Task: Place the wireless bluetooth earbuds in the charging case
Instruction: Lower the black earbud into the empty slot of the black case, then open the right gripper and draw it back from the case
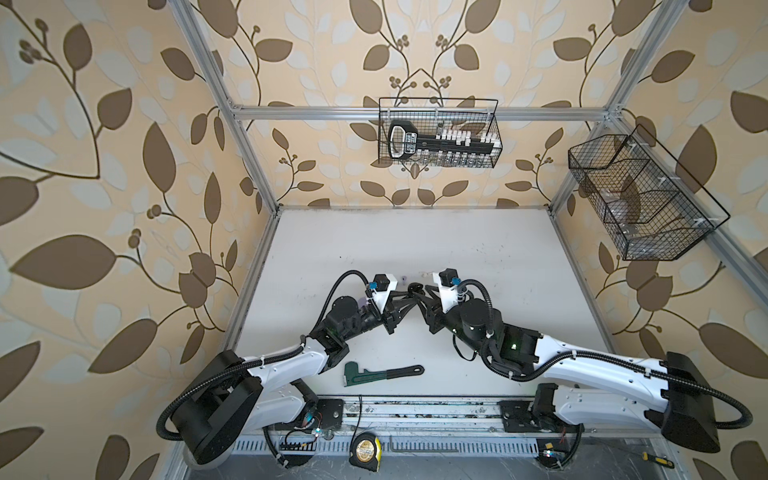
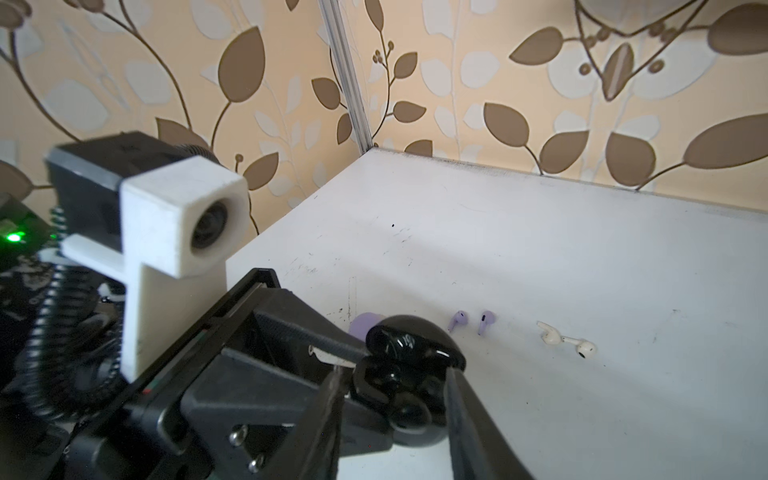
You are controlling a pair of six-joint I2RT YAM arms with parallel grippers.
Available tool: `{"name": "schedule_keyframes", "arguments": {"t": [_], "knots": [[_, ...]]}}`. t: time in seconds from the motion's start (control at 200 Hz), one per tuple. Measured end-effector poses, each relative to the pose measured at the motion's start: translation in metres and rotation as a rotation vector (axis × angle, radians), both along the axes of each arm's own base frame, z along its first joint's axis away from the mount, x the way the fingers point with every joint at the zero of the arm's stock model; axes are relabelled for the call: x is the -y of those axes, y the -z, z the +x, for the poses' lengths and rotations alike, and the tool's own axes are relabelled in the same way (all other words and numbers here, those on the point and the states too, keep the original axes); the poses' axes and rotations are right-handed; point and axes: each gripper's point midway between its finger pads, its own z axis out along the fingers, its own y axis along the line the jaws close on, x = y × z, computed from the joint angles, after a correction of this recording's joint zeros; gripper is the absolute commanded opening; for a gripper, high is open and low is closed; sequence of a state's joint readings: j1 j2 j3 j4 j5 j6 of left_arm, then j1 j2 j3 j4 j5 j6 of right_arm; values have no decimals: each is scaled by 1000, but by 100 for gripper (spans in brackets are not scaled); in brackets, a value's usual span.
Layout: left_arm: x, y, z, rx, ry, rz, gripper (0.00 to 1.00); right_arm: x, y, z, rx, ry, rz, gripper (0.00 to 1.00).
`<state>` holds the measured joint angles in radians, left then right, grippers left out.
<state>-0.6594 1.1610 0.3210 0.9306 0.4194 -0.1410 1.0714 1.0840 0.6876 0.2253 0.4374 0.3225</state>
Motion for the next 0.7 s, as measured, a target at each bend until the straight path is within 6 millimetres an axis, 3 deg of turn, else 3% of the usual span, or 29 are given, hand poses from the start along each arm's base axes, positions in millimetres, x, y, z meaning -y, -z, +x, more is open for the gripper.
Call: {"name": "schedule_keyframes", "arguments": {"t": [0.105, 0.21, 0.425, 0.7], "knots": [[0, -1, -1, 11, 3, 3, 0, 12, -14, -4, 30, 12, 38, 44], [0, -3, -2, 25, 11, -1, 0, 22, -18, -2, 37, 36, 55, 38], [-3, 3, -9, 58, 18, 2, 0, 29, -1, 13, -3, 89, 34, 31], [-6, -4, -12, 103, 15, -10, 0, 15, 15, 8, -30, 53, -4, 31]]}}
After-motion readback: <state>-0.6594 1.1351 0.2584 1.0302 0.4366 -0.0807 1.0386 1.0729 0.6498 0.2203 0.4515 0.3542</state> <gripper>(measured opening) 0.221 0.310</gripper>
